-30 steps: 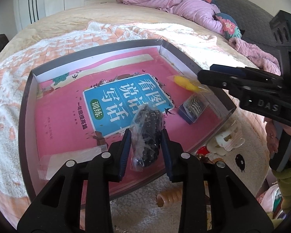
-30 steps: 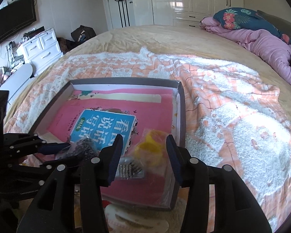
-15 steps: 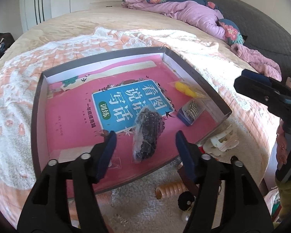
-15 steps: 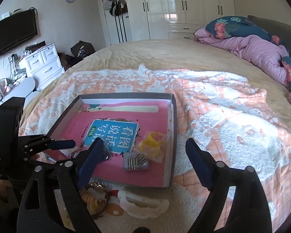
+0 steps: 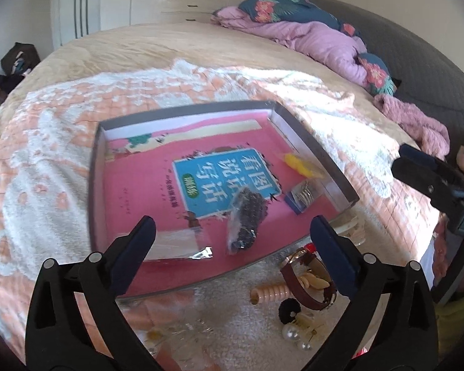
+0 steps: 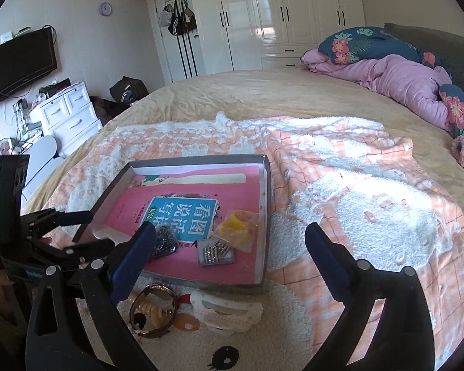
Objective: Organize jewelry
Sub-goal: 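Move both tools back toward the remaining jewelry beside the box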
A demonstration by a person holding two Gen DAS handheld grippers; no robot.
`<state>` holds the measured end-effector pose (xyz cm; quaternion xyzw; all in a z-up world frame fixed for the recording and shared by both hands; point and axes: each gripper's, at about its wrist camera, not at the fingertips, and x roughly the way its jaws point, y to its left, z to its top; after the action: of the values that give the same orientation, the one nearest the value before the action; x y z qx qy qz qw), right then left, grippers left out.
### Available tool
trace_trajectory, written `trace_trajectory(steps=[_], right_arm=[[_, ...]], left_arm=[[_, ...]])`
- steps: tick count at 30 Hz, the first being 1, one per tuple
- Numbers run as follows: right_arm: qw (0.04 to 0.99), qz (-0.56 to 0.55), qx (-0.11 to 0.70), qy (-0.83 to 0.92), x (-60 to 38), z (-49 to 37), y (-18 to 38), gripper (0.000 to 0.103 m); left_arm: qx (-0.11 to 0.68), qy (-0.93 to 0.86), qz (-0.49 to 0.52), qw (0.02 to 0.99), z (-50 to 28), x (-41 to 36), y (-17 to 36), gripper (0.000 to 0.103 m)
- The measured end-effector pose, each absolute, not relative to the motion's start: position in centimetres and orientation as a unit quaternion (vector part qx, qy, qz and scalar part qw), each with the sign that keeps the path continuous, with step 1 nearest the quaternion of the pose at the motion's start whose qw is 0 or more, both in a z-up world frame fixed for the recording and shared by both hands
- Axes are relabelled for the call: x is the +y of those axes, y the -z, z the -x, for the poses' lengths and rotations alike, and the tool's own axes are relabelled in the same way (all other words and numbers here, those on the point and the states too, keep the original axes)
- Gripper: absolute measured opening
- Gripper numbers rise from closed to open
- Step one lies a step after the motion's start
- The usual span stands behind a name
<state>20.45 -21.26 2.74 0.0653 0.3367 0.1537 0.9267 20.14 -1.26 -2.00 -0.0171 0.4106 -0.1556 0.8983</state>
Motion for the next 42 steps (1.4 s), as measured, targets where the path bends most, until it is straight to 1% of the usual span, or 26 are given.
trace_trajectory(steps=[11,29,42], right_arm=[[0.931,-0.066,0.321,-0.162,-21.2,-19.2,-4.2,0.097],[0.94,-0.053,0.288,-0.176,-20.9,-16.4,-7.6,0.097],[0.938,-0.041,0.287,-0.191,-20.1,-14.3,-7.8,0.097]], left_arm=[[0.381,0.124,0.041,0.915,-18.6,1.7,-1.3,0.093],[0.336,0.119,0.046,0.933,-15.3,3.1,-5.6,0.093],[0.316,0.1,0.062,0.941,-12.0,4.8,-6.5,0.093]])
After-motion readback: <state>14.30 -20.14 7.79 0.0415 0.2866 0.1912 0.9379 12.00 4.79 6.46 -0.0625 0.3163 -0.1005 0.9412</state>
